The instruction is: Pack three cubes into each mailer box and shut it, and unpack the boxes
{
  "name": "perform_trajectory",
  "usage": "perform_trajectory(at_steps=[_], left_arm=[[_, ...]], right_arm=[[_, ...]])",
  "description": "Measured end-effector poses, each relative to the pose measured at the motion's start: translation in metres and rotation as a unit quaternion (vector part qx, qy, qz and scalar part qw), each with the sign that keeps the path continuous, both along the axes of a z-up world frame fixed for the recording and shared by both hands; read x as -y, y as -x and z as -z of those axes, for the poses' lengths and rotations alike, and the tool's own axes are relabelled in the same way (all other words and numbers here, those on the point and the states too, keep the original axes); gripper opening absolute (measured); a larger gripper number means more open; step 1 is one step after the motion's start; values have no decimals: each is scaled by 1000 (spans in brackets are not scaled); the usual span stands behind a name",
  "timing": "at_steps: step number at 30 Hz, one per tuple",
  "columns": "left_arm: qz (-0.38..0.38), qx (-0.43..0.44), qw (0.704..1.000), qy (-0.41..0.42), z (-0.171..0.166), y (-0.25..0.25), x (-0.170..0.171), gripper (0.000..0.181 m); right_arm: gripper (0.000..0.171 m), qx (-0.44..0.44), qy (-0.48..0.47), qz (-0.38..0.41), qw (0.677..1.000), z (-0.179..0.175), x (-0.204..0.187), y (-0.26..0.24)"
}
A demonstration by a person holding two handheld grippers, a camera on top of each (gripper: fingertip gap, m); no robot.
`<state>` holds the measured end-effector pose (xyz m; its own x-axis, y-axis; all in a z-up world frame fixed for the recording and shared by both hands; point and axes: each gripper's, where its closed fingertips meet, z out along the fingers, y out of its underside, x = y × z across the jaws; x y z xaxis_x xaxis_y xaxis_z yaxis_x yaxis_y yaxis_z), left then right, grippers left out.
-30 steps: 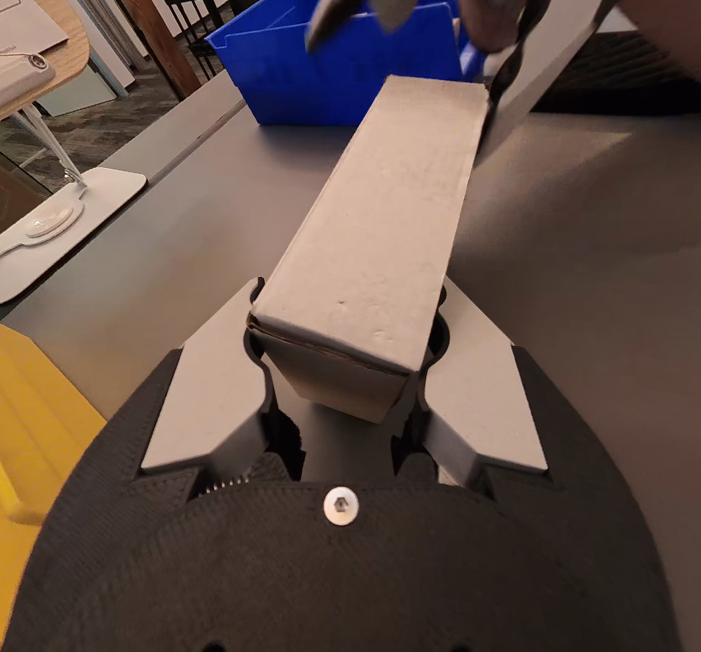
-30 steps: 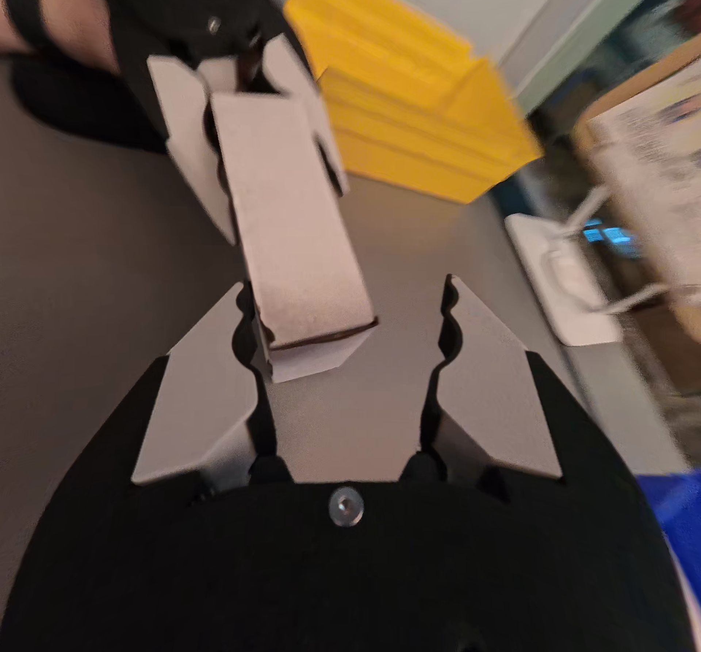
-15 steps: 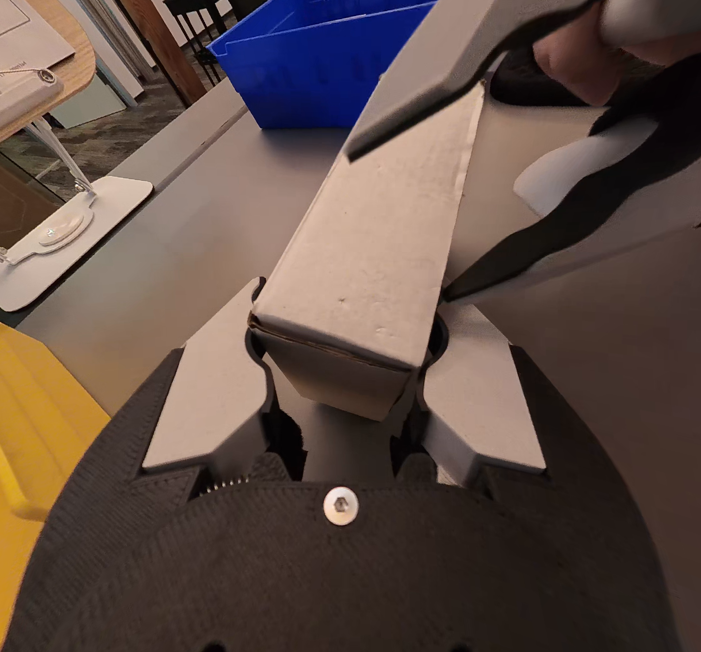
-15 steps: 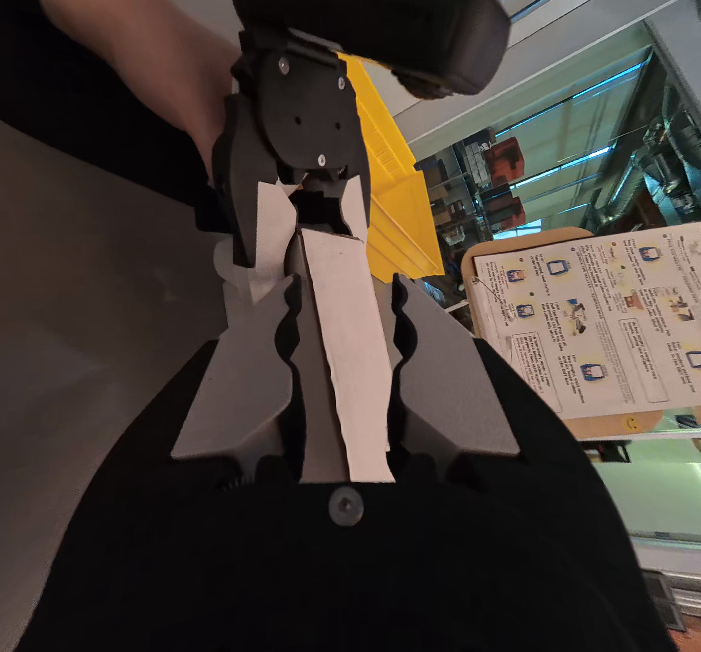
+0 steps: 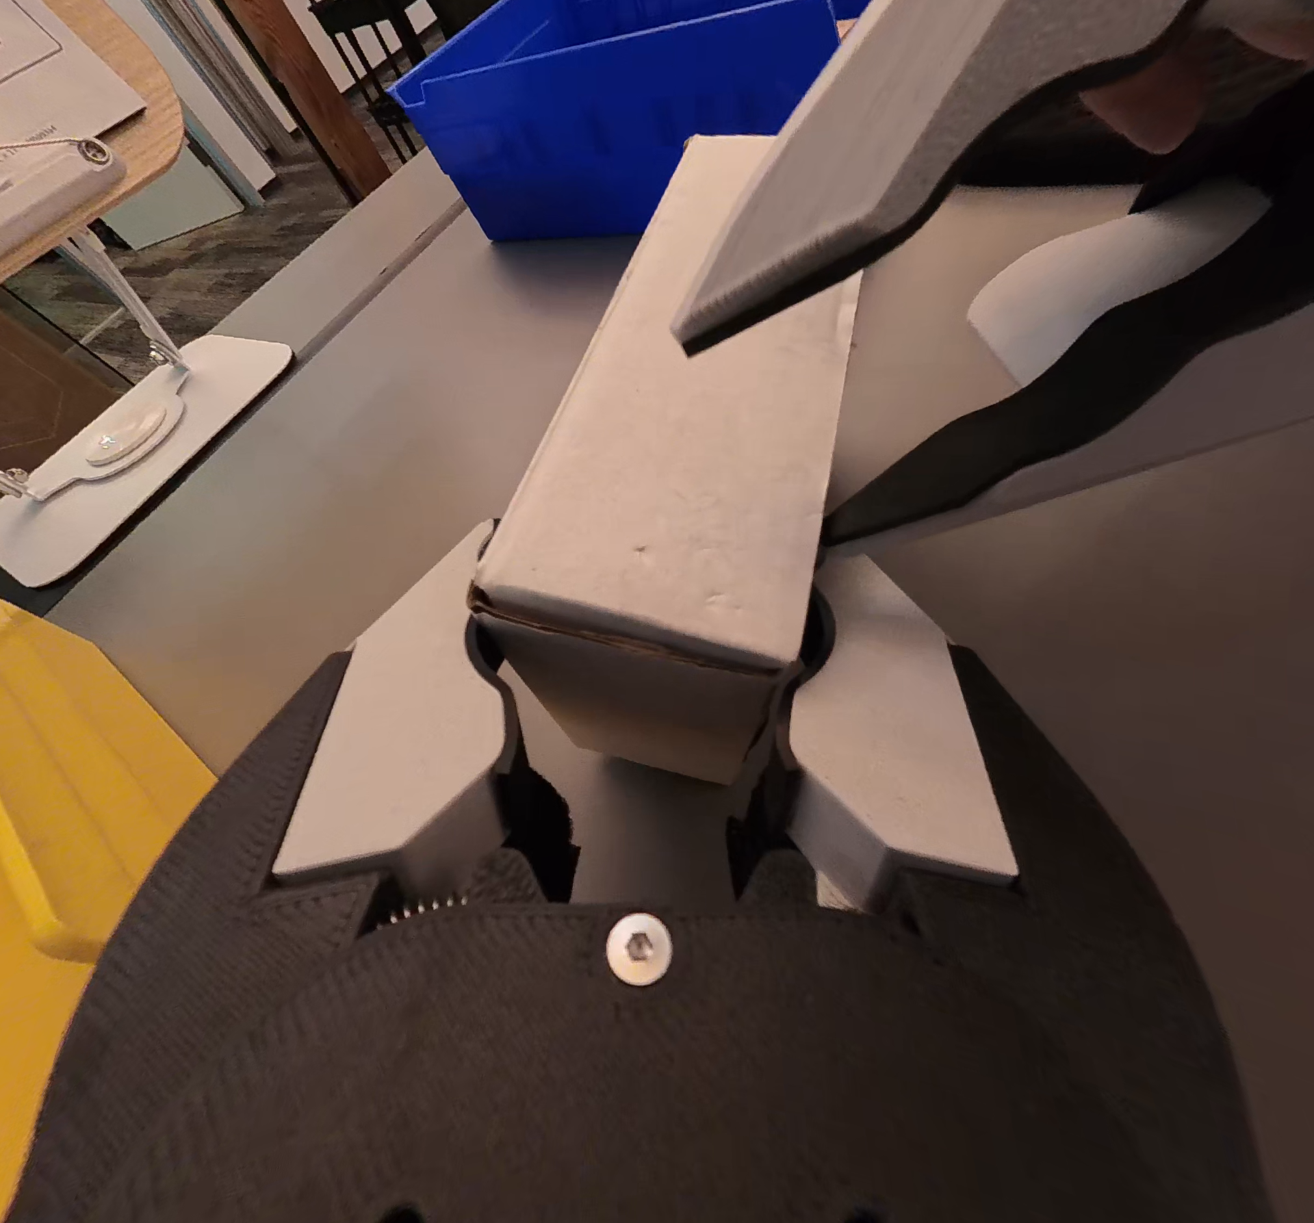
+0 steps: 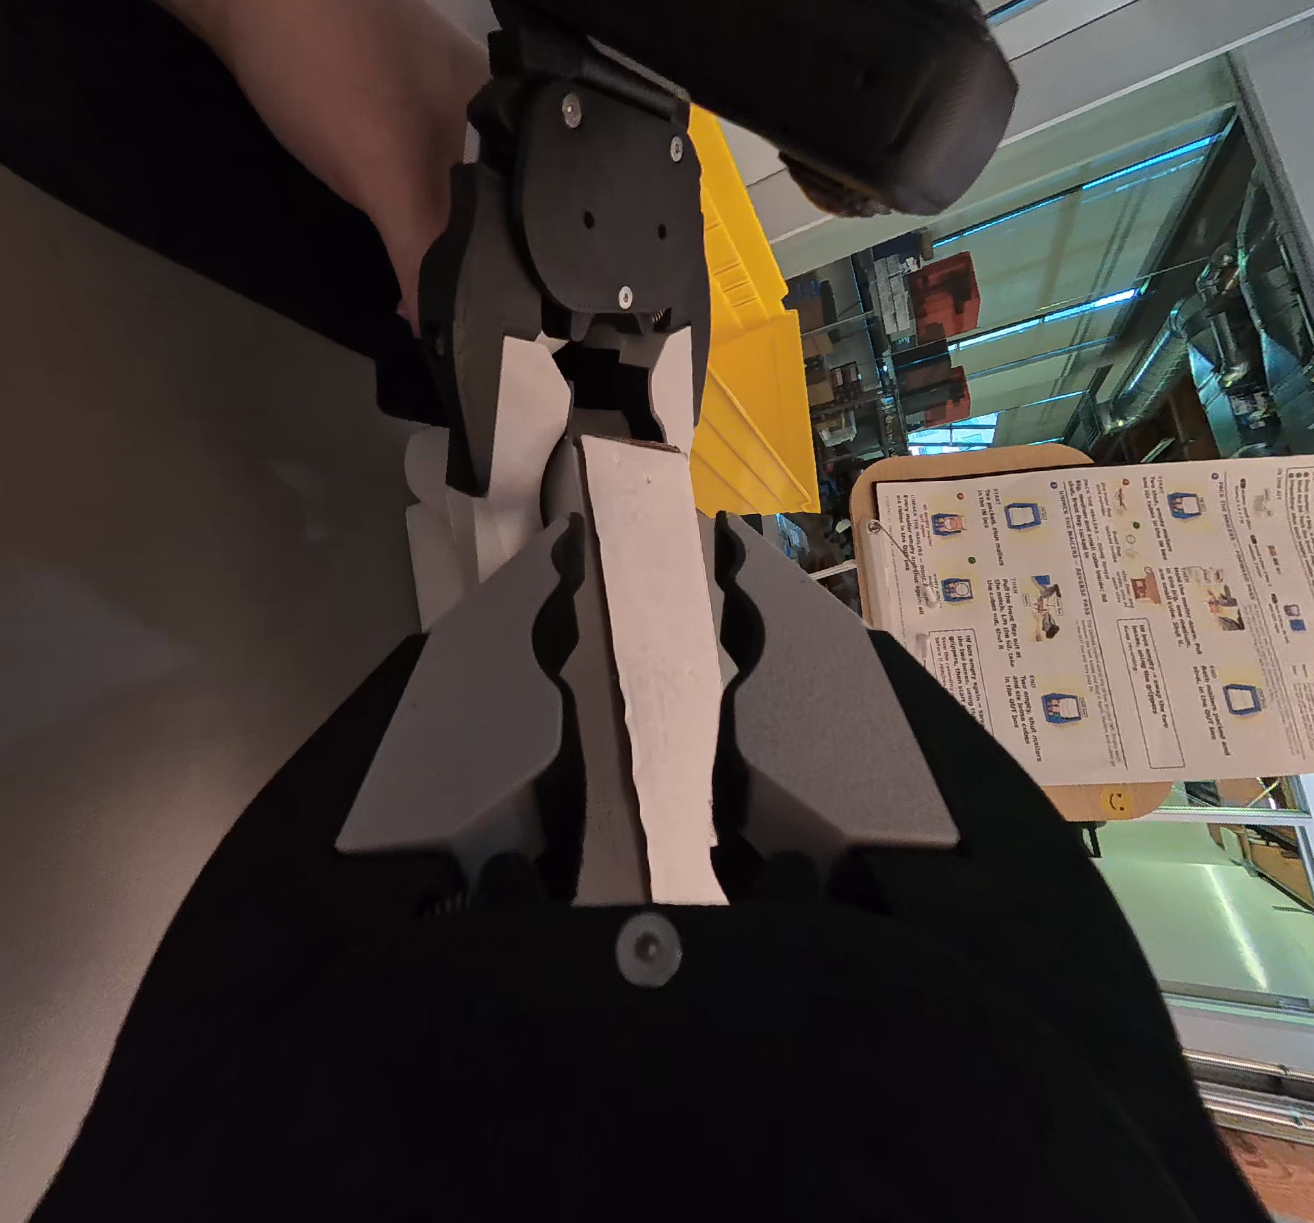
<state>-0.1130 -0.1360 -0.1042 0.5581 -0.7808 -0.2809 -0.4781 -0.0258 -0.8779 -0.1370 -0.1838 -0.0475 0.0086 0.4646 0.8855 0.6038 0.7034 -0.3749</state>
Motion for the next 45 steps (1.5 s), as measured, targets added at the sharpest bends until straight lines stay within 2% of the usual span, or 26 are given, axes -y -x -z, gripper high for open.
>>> perform_trajectory(at_steps=[1, 8, 16, 45], left_arm=[[0, -1, 1000, -1, 0, 0, 0, 80], [0, -3, 1000, -4, 0, 0, 0, 80], [-2, -14, 1000, -27, -1, 0, 1, 80], [1, -6, 1000, -15, 0, 0, 2, 78]], right_arm=[[31, -1, -4, -1, 1000, -2, 1, 0], [26, 26, -2, -1, 1000, 3, 2, 1], [26, 29, -20, 2, 999, 1, 5, 1], [28, 22, -28, 13, 999, -4, 2, 0]])
